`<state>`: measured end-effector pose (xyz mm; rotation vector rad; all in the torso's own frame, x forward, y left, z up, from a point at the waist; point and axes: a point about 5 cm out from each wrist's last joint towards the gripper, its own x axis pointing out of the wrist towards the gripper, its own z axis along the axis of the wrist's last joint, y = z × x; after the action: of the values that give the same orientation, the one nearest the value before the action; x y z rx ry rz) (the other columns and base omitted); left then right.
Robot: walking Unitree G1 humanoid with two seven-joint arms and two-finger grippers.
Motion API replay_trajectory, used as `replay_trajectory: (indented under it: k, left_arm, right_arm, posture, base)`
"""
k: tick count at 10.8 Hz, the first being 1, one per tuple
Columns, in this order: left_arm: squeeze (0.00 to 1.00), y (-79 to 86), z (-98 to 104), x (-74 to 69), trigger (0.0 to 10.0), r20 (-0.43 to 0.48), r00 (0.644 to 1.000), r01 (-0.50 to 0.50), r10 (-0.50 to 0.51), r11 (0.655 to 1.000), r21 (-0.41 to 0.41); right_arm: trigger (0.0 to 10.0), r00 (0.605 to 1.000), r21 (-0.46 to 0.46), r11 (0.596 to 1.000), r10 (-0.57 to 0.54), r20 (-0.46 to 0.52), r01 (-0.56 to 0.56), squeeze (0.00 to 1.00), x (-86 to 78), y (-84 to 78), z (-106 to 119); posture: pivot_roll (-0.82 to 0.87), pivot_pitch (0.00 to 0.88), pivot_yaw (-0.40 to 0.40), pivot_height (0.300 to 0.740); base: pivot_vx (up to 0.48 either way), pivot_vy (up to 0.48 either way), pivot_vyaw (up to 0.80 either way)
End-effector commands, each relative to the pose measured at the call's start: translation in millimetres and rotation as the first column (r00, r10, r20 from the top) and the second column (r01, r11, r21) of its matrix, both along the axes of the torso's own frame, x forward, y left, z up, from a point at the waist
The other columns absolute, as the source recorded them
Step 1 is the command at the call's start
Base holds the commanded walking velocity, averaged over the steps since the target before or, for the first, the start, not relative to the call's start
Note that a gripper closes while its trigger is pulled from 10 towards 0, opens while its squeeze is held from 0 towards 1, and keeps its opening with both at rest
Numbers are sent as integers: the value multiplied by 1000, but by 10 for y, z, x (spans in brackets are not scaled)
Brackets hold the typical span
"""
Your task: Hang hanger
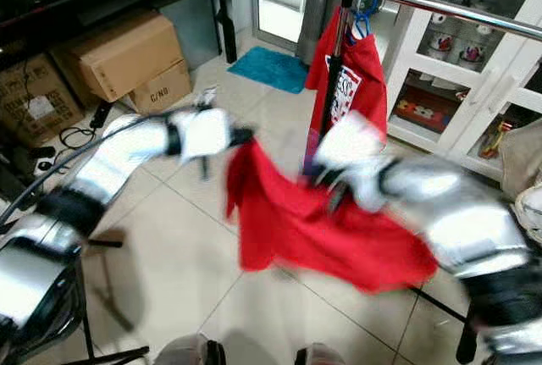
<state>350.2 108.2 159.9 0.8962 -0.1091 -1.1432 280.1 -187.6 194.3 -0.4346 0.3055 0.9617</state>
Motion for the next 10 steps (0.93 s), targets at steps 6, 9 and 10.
replay_trajectory:
  k: [6, 9, 10]
  left_arm:
    - [0, 654, 261, 187, 0, 36, 964, -259, 263, 962, -88]
    - [0, 624, 318, 178, 0, -2, 968, -244, 249, 948, -206]
    - [0, 447, 310, 146, 0, -12, 982, -183, 186, 950, -253]
  right_arm:
    - [0, 999, 369, 929, 47, 0, -44, 0, -361, -480, 350]
    - [0, 999, 467, 884, -40, 32, 20, 0, -318, -439, 341]
    - [0, 989, 510, 855, -139, 46, 97, 0, -209, -364, 295]
  posture:
    - [-69, 0, 57, 740]
    - [-66, 0, 60, 740]
    - [-65, 0, 59, 740]
  base:
    - [0, 0, 0]
    - [0, 0, 0]
    - [0, 0, 0]
